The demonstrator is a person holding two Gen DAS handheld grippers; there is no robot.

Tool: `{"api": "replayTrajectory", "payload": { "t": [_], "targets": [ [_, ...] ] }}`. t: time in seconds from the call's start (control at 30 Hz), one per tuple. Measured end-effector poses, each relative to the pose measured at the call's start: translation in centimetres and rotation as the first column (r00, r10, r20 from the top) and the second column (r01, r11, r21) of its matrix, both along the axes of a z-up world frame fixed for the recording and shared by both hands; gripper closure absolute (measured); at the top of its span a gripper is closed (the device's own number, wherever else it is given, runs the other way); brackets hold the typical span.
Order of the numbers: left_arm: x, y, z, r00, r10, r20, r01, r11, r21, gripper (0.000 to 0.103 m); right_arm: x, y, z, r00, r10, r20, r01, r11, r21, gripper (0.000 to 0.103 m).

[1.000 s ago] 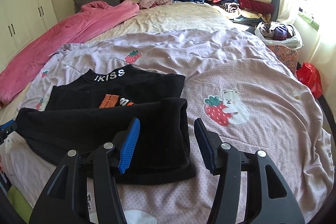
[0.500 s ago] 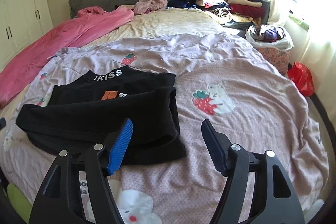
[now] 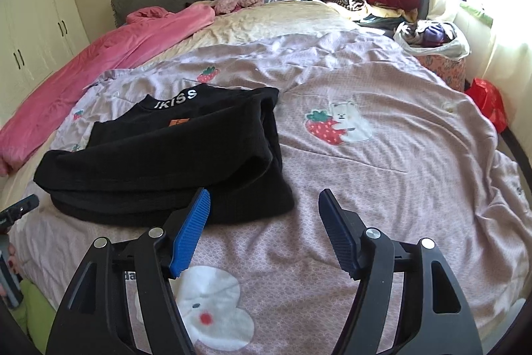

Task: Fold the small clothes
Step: 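Open both grippers and pull them back from the folded hem, then grasp the folded hem edge with both grippers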

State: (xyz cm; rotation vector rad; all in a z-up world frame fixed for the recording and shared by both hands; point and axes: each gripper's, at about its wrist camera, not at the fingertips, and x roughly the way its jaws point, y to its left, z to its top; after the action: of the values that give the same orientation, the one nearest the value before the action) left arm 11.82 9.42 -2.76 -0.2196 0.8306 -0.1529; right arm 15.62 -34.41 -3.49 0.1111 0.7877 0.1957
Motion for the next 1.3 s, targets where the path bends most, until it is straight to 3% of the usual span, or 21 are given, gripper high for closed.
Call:
{"api": "replayTrajectory", "payload": {
  "t": [0.2, 0.27, 0.3, 0.33, 0.37, 0.4, 0.7, 0.83, 1.0, 1.03, 1.17, 1.3],
  "targets": [
    [2.8, -0.8, -0.2, 1.0, 0.007, -0.01, -0.007, 1.0, 0.012, 0.037, 2.5, 0.7, 0.2, 0.999, 0.034, -0.007, -0.034, 0.998, 0.044, 0.036],
    [3.5, -1.0, -0.3, 1.0, 0.02, -0.01, -0.02, 1.0, 0.014, 0.049, 4.1, 1.2, -0.3, 0.997, 0.064, -0.038, -0.062, 0.997, 0.049, 0.039],
    [4.1, -1.0, -0.4, 1.0, 0.022, -0.016, -0.022, 1.0, 0.003, 0.054, 4.9, 1.6, -0.5, 0.997, 0.067, -0.047, -0.065, 0.997, 0.047, 0.049],
    [4.5, -1.0, -0.4, 1.0, 0.024, -0.02, -0.024, 1.0, -0.002, 0.07, 5.3, 1.8, -0.7, 0.995, 0.081, -0.054, -0.078, 0.995, 0.056, 0.07],
    [5.0, -1.0, -0.5, 0.999, 0.026, -0.028, -0.026, 1.0, -0.004, 0.094, 5.9, 2.0, -0.9, 0.992, 0.105, -0.065, -0.1, 0.992, 0.075, 0.083],
    [5.5, -1.0, -0.6, 0.999, 0.026, -0.036, -0.026, 1.0, 0.001, 0.102, 6.5, 2.1, -0.9, 0.991, 0.119, -0.069, -0.112, 0.989, 0.096, 0.096],
    [11.5, 1.9, 3.0, 0.998, 0.061, -0.005, -0.061, 0.996, -0.068, 0.102, 11.1, 0.1, 2.7, 0.996, 0.084, 0.029, -0.088, 0.966, 0.243, 0.097],
    [14.6, 2.0, 3.4, 0.998, 0.065, -0.016, -0.066, 0.995, -0.071, 0.101, 14.1, 0.2, 2.6, 0.999, 0.049, 0.006, -0.049, 0.972, 0.231, 0.097],
    [17.7, 1.6, 1.0, 0.994, 0.072, -0.076, -0.077, 0.996, -0.053, 0.1, 18.0, 0.6, 0.1, 0.997, 0.018, -0.07, -0.003, 0.976, 0.216, 0.096],
    [18.1, 1.7, 0.3, 0.993, 0.075, -0.091, -0.081, 0.995, -0.058, 0.095, 18.7, 0.8, -0.7, 0.995, 0.011, -0.099, 0.008, 0.98, 0.197, 0.096],
    [17.7, 2.9, -1.4, 0.99, 0.101, -0.095, -0.11, 0.99, -0.092, 0.043, 20.3, 1.1, -3.0, 0.987, -0.017, -0.162, 0.046, 0.983, 0.177, 0.09],
    [15.9, 4.6, -0.3, 0.987, 0.161, -0.016, -0.162, 0.981, -0.107, 0.038, 20.2, 0.8, -3.1, 0.989, -0.031, -0.143, 0.058, 0.979, 0.195, 0.074]
  ]
}}
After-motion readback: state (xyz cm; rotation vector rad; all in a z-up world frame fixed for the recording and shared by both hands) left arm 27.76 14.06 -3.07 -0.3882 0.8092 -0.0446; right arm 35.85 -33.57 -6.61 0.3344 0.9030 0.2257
